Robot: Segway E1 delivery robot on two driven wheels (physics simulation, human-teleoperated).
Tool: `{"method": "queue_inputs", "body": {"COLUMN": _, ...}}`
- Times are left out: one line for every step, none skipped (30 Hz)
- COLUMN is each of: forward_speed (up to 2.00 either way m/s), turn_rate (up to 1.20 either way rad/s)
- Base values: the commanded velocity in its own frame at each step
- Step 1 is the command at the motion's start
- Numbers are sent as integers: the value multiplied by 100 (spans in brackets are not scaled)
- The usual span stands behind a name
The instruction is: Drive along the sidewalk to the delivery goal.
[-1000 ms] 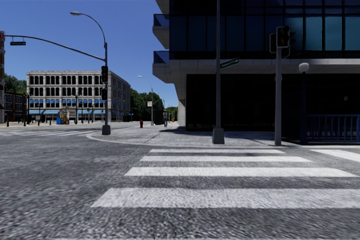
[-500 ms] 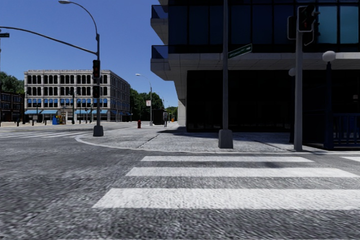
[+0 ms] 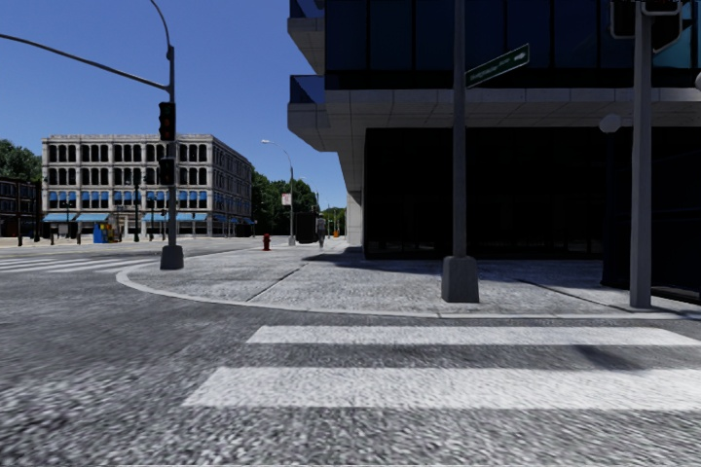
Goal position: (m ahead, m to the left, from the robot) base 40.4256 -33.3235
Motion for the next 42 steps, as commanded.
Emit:
{"method": "queue_inputs", "body": {"forward_speed": 200, "turn_rate": 0}}
{"method": "queue_inputs", "body": {"forward_speed": 200, "turn_rate": 0}}
{"method": "queue_inputs", "body": {"forward_speed": 200, "turn_rate": 0}}
{"method": "queue_inputs", "body": {"forward_speed": 200, "turn_rate": 0}}
{"method": "queue_inputs", "body": {"forward_speed": 200, "turn_rate": 0}}
{"method": "queue_inputs", "body": {"forward_speed": 200, "turn_rate": 0}}
{"method": "queue_inputs", "body": {"forward_speed": 200, "turn_rate": 0}}
{"method": "queue_inputs", "body": {"forward_speed": 200, "turn_rate": 0}}
{"method": "queue_inputs", "body": {"forward_speed": 200, "turn_rate": 0}}
{"method": "queue_inputs", "body": {"forward_speed": 200, "turn_rate": 0}}
{"method": "queue_inputs", "body": {"forward_speed": 200, "turn_rate": 0}}
{"method": "queue_inputs", "body": {"forward_speed": 200, "turn_rate": 0}}
{"method": "queue_inputs", "body": {"forward_speed": 200, "turn_rate": 0}}
{"method": "queue_inputs", "body": {"forward_speed": 200, "turn_rate": 0}}
{"method": "queue_inputs", "body": {"forward_speed": 200, "turn_rate": 0}}
{"method": "queue_inputs", "body": {"forward_speed": 200, "turn_rate": 0}}
{"method": "queue_inputs", "body": {"forward_speed": 200, "turn_rate": 0}}
{"method": "queue_inputs", "body": {"forward_speed": 200, "turn_rate": 0}}
{"method": "queue_inputs", "body": {"forward_speed": 200, "turn_rate": 0}}
{"method": "queue_inputs", "body": {"forward_speed": 200, "turn_rate": 0}}
{"method": "queue_inputs", "body": {"forward_speed": 200, "turn_rate": 0}}
{"method": "queue_inputs", "body": {"forward_speed": 200, "turn_rate": 0}}
{"method": "queue_inputs", "body": {"forward_speed": 200, "turn_rate": 0}}
{"method": "queue_inputs", "body": {"forward_speed": 200, "turn_rate": 0}}
{"method": "queue_inputs", "body": {"forward_speed": 200, "turn_rate": 0}}
{"method": "queue_inputs", "body": {"forward_speed": 200, "turn_rate": 0}}
{"method": "queue_inputs", "body": {"forward_speed": 200, "turn_rate": 0}}
{"method": "queue_inputs", "body": {"forward_speed": 200, "turn_rate": 0}}
{"method": "queue_inputs", "body": {"forward_speed": 200, "turn_rate": 0}}
{"method": "queue_inputs", "body": {"forward_speed": 200, "turn_rate": 0}}
{"method": "queue_inputs", "body": {"forward_speed": 200, "turn_rate": 0}}
{"method": "queue_inputs", "body": {"forward_speed": 200, "turn_rate": 0}}
{"method": "queue_inputs", "body": {"forward_speed": 200, "turn_rate": 0}}
{"method": "queue_inputs", "body": {"forward_speed": 200, "turn_rate": 0}}
{"method": "queue_inputs", "body": {"forward_speed": 200, "turn_rate": 0}}
{"method": "queue_inputs", "body": {"forward_speed": 200, "turn_rate": 0}}
{"method": "queue_inputs", "body": {"forward_speed": 200, "turn_rate": 0}}
{"method": "queue_inputs", "body": {"forward_speed": 200, "turn_rate": 0}}
{"method": "queue_inputs", "body": {"forward_speed": 200, "turn_rate": 0}}
{"method": "queue_inputs", "body": {"forward_speed": 200, "turn_rate": 0}}
{"method": "queue_inputs", "body": {"forward_speed": 200, "turn_rate": 0}}
{"method": "queue_inputs", "body": {"forward_speed": 200, "turn_rate": 0}}
